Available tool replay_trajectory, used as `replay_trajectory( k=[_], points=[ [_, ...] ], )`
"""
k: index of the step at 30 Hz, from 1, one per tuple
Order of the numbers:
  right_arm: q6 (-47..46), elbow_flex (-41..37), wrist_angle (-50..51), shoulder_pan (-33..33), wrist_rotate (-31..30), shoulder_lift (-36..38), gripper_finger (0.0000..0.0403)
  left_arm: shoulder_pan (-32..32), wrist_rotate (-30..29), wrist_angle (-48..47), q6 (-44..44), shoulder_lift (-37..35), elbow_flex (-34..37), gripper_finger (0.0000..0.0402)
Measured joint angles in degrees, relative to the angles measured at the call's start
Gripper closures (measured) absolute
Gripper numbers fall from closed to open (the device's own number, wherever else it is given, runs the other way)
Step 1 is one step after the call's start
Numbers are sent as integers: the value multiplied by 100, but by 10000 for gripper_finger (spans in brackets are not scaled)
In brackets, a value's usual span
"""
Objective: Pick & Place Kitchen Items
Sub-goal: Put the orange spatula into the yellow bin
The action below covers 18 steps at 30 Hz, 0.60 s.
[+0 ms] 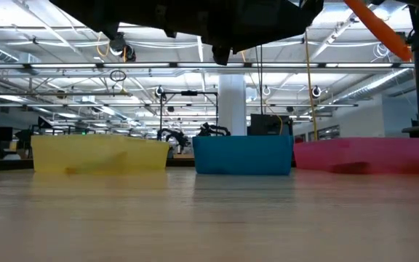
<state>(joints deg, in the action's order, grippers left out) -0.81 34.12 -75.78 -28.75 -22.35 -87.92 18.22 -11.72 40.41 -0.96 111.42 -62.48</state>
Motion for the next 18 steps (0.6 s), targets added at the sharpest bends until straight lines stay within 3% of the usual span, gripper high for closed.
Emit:
replay_trajectory(
  k=[11,18],
  points=[
    [241,385,438,29,174,-4,381,-27,-57,327,-314,0,0,192],
    [663,630,111,26,803,-2,382,-27,48,1402,-553,-4,0,170]
  ],
)
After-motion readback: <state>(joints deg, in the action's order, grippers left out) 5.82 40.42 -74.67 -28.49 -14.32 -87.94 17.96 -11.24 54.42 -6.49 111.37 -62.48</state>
